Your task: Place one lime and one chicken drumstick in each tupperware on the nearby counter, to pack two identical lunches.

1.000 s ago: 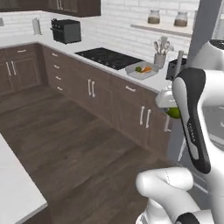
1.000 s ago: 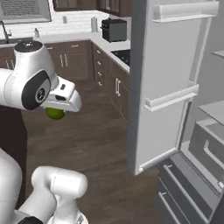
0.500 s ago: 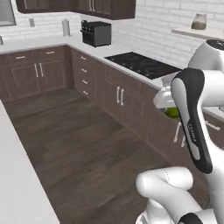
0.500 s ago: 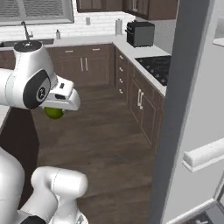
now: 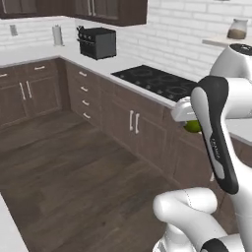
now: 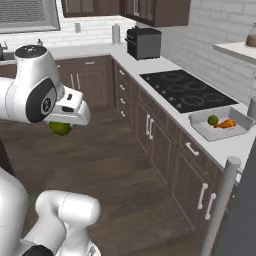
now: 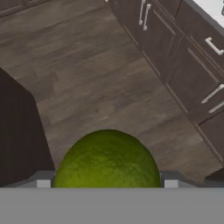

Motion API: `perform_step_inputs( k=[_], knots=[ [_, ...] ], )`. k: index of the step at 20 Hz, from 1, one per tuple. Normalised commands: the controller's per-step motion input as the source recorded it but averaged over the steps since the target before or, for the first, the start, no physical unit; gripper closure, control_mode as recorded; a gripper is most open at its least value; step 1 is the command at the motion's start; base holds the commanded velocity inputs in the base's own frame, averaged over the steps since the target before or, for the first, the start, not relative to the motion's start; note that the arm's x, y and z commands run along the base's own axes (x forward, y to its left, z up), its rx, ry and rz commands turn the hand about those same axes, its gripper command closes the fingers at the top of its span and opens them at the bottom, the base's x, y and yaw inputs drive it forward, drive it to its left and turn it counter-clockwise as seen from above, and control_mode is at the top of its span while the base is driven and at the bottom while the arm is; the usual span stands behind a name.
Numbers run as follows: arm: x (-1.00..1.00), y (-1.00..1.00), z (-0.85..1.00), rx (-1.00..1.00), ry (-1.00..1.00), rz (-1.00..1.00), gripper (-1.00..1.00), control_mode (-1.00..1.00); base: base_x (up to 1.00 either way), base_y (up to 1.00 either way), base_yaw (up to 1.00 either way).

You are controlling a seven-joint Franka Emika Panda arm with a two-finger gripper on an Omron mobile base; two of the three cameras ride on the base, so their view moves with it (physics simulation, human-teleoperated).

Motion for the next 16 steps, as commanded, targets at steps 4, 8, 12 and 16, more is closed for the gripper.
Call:
perform_step_inputs(
  k=[4,8,12,16],
  knots=[
    [0.0,0.0,0.0,0.0,0.0,0.0,1.0,1.0,0.88,0.01,-0.57],
    [0.0,0.0,0.0,0.0,0.0,0.0,1.0,1.0,0.63,0.02,-0.66],
    [0.0,0.0,0.0,0.0,0.0,0.0,1.0,1.0,0.47,0.01,-0.73],
    [0.0,0.0,0.0,0.0,0.0,0.0,1.0,1.0,0.33,0.0,-0.8]
  ],
)
